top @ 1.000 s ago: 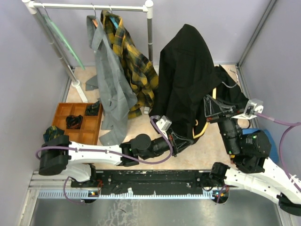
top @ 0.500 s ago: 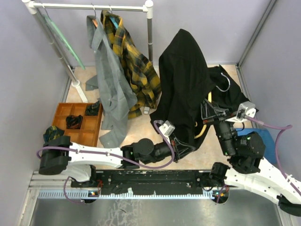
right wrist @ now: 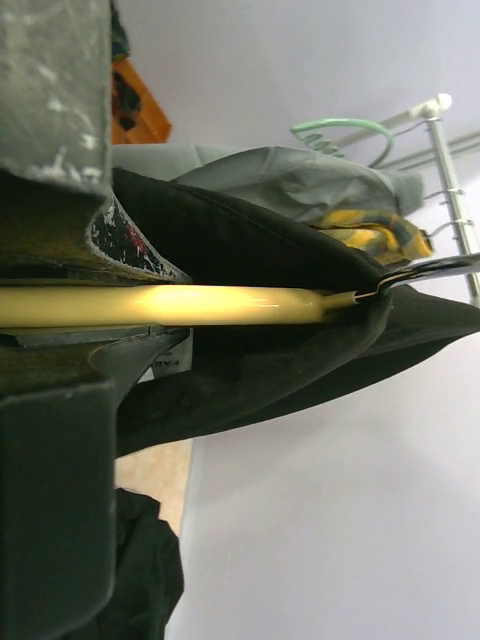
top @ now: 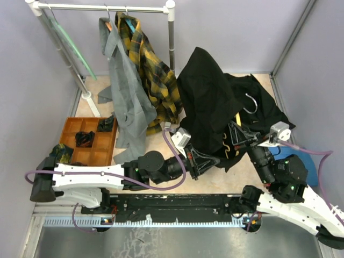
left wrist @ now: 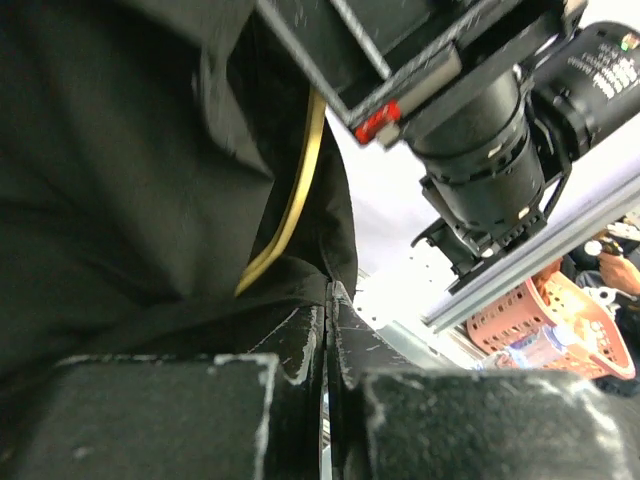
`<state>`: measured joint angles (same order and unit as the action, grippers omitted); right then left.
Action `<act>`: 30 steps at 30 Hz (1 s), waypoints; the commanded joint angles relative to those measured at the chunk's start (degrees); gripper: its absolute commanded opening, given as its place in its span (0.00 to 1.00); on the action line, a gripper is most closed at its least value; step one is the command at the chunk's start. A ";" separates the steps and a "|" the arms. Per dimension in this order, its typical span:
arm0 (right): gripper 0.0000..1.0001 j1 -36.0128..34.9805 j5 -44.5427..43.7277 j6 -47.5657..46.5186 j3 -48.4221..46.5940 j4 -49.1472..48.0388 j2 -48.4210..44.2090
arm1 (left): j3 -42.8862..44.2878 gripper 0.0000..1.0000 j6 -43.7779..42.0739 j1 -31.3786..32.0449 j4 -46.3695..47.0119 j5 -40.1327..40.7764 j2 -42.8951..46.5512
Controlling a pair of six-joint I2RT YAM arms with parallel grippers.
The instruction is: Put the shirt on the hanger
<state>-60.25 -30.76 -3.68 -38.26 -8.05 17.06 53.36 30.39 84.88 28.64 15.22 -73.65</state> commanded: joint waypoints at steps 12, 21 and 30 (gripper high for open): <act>0.00 0.22 7.43 2.79 -25.77 26.37 10.43 | 10.81 0.00 -5.05 -3.14 -25.62 19.48 9.66; 0.00 0.21 12.43 4.57 -48.53 52.58 21.34 | 8.69 0.27 -6.41 -3.93 -32.02 17.04 15.52; 0.00 0.22 15.72 1.29 -56.02 65.01 28.42 | 8.92 0.67 -13.82 -3.93 -41.73 16.55 22.47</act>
<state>-60.23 -18.28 0.43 -92.73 54.46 44.23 62.19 21.28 81.08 -6.79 30.87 -54.39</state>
